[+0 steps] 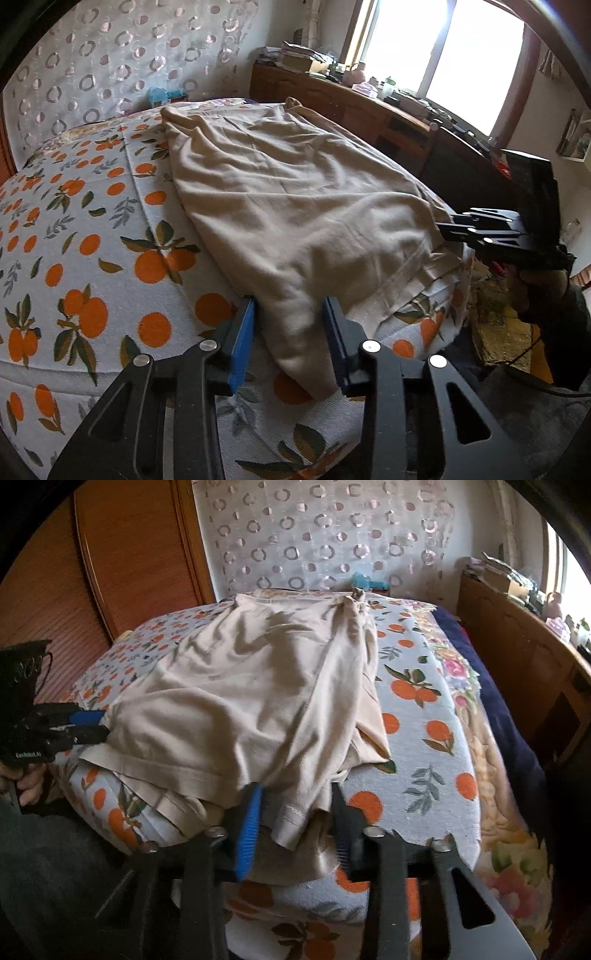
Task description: Fold small clothes
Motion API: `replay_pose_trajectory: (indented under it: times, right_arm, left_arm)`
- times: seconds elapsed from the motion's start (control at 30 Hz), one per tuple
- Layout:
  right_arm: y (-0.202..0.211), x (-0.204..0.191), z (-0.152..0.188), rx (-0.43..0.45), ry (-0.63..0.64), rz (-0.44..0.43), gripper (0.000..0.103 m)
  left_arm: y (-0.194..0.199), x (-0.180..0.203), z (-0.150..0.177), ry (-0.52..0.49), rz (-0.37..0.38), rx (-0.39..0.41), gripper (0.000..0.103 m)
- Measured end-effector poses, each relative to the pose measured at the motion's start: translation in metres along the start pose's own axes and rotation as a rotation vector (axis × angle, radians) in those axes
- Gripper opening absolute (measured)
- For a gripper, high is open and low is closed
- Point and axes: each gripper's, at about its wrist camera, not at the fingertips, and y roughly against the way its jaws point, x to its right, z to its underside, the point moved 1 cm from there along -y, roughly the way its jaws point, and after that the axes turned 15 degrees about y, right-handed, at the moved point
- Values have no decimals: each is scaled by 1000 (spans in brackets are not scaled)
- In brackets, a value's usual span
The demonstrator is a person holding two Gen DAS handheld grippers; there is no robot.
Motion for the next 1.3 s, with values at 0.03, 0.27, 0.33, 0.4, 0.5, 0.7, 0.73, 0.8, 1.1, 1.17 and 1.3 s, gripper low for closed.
replay_pose_trajectory:
  times: [0.03, 0.27, 0.33, 0.4, 0.5, 0.7, 0.73, 0.8, 1.1, 1.17, 1.3]
  right_arm:
    - [-1, 0, 0, 5, -6, -9, 24]
    - [4, 3, 1, 82, -46, -47, 7]
    - [14, 8, -2, 133, -70, -51, 7]
    - [27, 12, -8, 197, -86, -52, 7]
    - [42, 18, -20, 262, -84, -36, 6]
    - [43, 40, -67, 343, -63, -10, 6]
    - [39, 44, -76, 348, -53, -5, 6]
    - [30, 52, -96, 349, -32, 17, 6]
    - [-36, 79, -165, 308, 18, 35, 7]
    - [-47, 85, -176, 297, 17, 34, 6]
    - [-75, 103, -192, 270, -1, 7, 7]
  left_arm:
    - [0, 1, 0, -1, 4, -3, 37]
    - [8, -2, -6, 22, 45, 2, 6]
    - [19, -1, -13, 32, 61, 43, 5]
    - [33, 0, -24, 43, 77, 97, 5]
    - [50, 2, -43, 52, 93, 168, 5]
    - [47, -6, -103, 64, 95, 241, 5]
    - [44, -8, -114, 66, 80, 251, 5]
    - [35, -14, -137, 79, 60, 266, 5]
    - [-3, -39, -209, 118, 1, 265, 5]
    - [-13, -42, -219, 120, -13, 256, 5]
    - [-36, -54, -238, 137, -46, 227, 5]
